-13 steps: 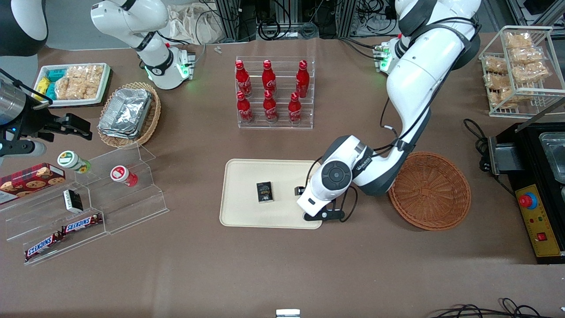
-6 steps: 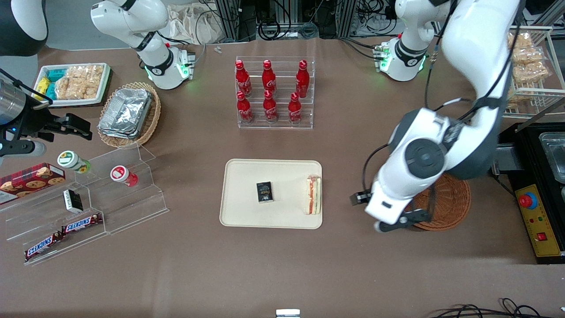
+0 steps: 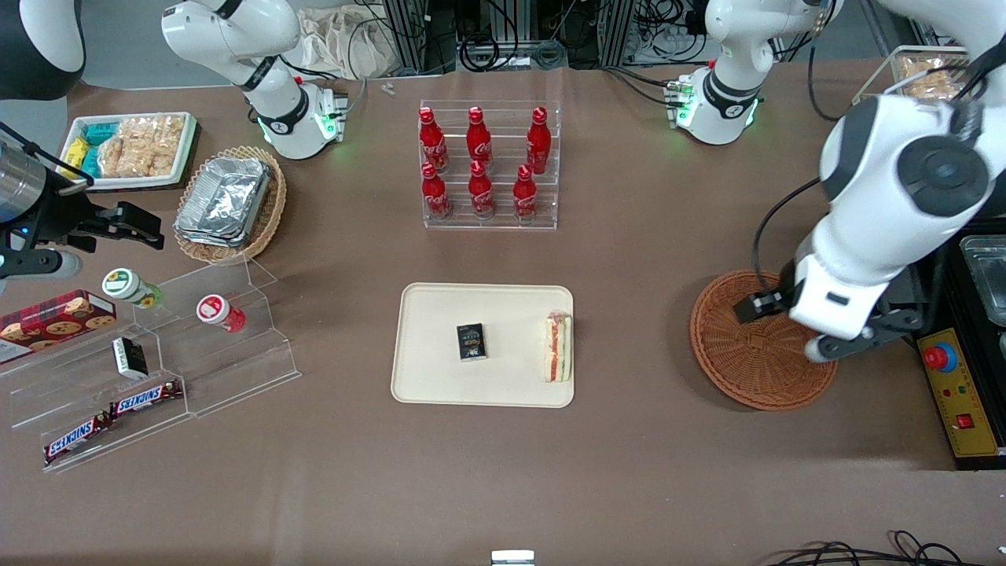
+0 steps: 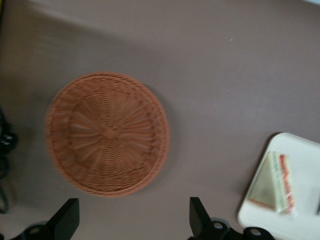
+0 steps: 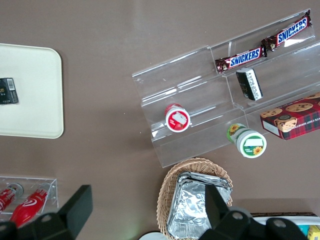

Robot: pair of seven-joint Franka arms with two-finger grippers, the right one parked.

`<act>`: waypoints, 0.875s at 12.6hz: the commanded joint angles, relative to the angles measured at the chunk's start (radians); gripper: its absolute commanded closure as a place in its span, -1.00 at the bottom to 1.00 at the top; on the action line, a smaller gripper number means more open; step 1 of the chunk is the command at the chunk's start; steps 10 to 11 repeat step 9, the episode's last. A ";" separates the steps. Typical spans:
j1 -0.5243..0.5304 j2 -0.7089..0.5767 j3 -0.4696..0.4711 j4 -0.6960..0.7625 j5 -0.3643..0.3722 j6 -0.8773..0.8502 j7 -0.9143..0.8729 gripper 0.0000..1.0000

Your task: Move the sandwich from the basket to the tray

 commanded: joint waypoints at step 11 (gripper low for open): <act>0.224 -0.075 -0.005 0.055 -0.127 -0.111 0.466 -1.00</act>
